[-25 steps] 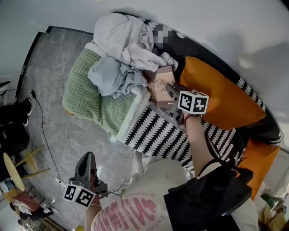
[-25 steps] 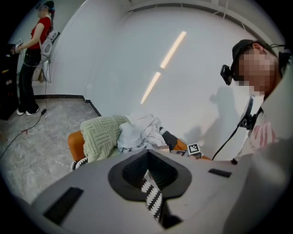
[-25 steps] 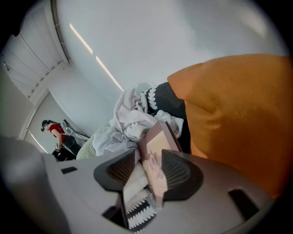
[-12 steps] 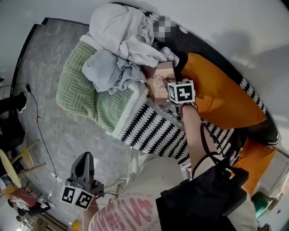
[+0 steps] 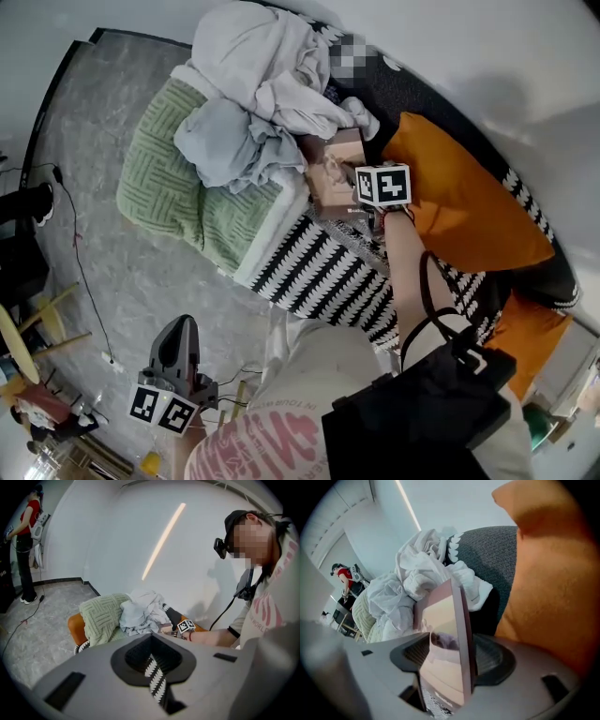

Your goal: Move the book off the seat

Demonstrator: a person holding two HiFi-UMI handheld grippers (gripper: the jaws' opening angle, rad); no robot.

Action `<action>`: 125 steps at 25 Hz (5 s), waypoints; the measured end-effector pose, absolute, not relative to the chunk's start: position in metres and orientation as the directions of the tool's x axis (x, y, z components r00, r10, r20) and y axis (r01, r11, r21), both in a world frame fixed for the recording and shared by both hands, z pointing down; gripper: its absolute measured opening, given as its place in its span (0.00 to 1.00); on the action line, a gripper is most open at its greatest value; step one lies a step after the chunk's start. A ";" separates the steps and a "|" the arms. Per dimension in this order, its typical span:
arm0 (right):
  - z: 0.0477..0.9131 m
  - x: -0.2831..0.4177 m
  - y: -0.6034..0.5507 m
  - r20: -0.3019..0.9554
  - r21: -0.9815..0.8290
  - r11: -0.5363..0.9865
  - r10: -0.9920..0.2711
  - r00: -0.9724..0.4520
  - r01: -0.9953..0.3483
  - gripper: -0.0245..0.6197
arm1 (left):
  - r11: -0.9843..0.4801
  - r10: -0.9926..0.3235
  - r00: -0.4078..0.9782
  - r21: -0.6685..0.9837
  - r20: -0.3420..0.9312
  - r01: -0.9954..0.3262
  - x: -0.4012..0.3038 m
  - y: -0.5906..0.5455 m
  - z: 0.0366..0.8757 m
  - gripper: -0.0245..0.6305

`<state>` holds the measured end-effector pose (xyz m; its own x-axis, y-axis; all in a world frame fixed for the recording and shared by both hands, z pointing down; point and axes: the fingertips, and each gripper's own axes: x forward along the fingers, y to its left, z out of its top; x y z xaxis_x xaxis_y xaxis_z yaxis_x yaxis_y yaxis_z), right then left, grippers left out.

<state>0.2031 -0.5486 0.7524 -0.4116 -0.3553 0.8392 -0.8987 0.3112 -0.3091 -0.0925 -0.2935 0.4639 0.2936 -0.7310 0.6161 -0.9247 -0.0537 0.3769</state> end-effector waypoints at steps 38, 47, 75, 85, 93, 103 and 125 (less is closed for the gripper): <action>0.621 0.196 -0.440 0.761 -0.429 0.277 -0.402 -0.509 -0.860 0.25 | -0.087 -0.883 0.318 0.545 0.345 -0.834 -0.110 -0.213 0.434 0.05; 0.569 0.171 -0.371 0.589 -0.663 0.126 -0.521 -0.618 -0.738 0.26 | -0.181 -0.901 0.380 0.618 0.207 -0.765 -0.116 -0.211 0.398 0.05; 0.362 -0.118 -0.211 -0.055 -0.933 0.359 -0.061 -0.997 0.029 0.26 | 0.026 -0.998 0.016 0.599 0.064 -0.801 -0.261 -0.026 0.343 0.05; 0.360 -0.208 -0.166 -0.117 -0.962 0.219 0.215 -0.970 0.164 0.26 | 0.194 -0.977 -0.209 0.580 0.041 -0.791 -0.300 0.013 0.333 0.05; 0.354 -0.311 -0.144 -0.109 -0.967 0.153 0.474 -0.874 0.203 0.26 | 0.411 -0.878 -0.477 0.583 0.045 -0.701 -0.356 0.056 0.321 0.05; 0.359 -0.420 -0.093 -0.101 -0.976 0.069 0.696 -0.711 0.206 0.26 | 0.612 -0.684 -0.725 0.598 0.074 -0.517 -0.402 0.121 0.329 0.05; 0.363 -0.456 0.039 -0.110 -0.984 -0.078 0.974 -0.200 0.163 0.26 | 0.791 -0.100 -0.988 0.612 0.116 -0.008 -0.295 0.210 0.329 0.05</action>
<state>-0.4559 0.0390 0.3627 -0.2000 0.9736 -0.1100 0.1629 -0.0777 -0.9836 -0.2954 0.2100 0.3287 -0.9882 -0.0999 0.1163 -0.0080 0.7911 0.6117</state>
